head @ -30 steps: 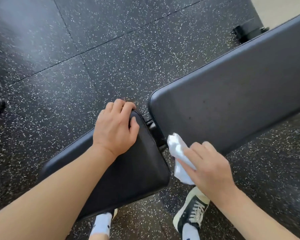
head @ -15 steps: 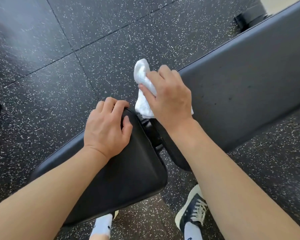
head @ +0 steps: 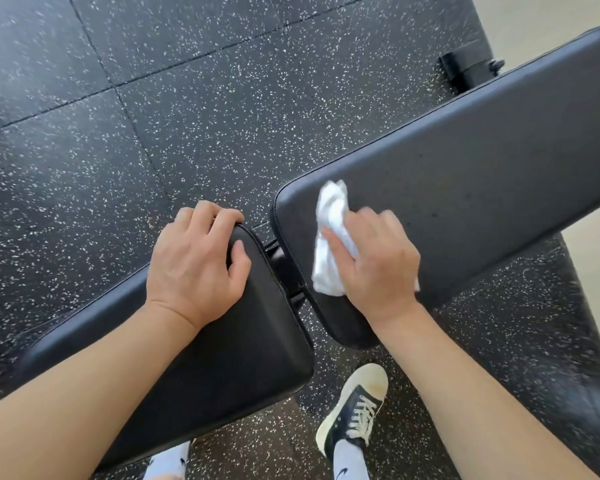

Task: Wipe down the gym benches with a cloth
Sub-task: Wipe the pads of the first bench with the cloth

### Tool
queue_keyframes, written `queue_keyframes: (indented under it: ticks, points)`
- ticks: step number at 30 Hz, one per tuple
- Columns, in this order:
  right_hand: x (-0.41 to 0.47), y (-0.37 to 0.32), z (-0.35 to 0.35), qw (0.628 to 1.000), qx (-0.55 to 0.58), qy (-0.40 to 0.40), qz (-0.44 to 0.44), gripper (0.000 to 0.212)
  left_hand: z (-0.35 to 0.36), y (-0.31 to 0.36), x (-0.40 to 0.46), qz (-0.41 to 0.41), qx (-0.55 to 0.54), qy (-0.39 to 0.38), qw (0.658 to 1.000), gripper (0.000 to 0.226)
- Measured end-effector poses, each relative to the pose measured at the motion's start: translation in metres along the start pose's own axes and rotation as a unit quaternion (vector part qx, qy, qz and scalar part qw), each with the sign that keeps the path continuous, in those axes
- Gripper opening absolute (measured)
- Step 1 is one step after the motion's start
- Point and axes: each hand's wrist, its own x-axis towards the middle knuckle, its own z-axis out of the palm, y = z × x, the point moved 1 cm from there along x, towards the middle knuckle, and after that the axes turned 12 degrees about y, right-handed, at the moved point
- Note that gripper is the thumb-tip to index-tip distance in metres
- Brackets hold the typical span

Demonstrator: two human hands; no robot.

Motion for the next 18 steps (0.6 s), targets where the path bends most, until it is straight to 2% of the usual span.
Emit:
queue_keyframes:
  ticks: [5,8,12,15,18]
  points:
    - [0.078,-0.028,0.043,1.0,-0.009,-0.016,0.016,0.027,-0.001,0.002,0.001,0.014,0.002,0.008,1.0,0.037]
    - [0.089,-0.029,0.05,1.0,0.014,-0.016,0.014,0.027,-0.002,0.002,0.0,0.029,0.003,-0.003,1.0,0.042]
    - [0.053,-0.005,0.027,0.999,0.025,0.015,0.041,0.027,-0.006,0.005,0.0,0.07,0.011,-0.037,0.997,0.052]
    - [-0.001,0.031,-0.014,0.996,0.013,-0.006,0.093,0.031,-0.012,0.009,0.001,0.088,0.012,-0.077,0.993,0.057]
    - [-0.057,0.064,-0.063,0.995,0.002,-0.047,0.093,0.035,-0.014,0.022,0.006,0.065,-0.008,-0.105,0.992,0.065]
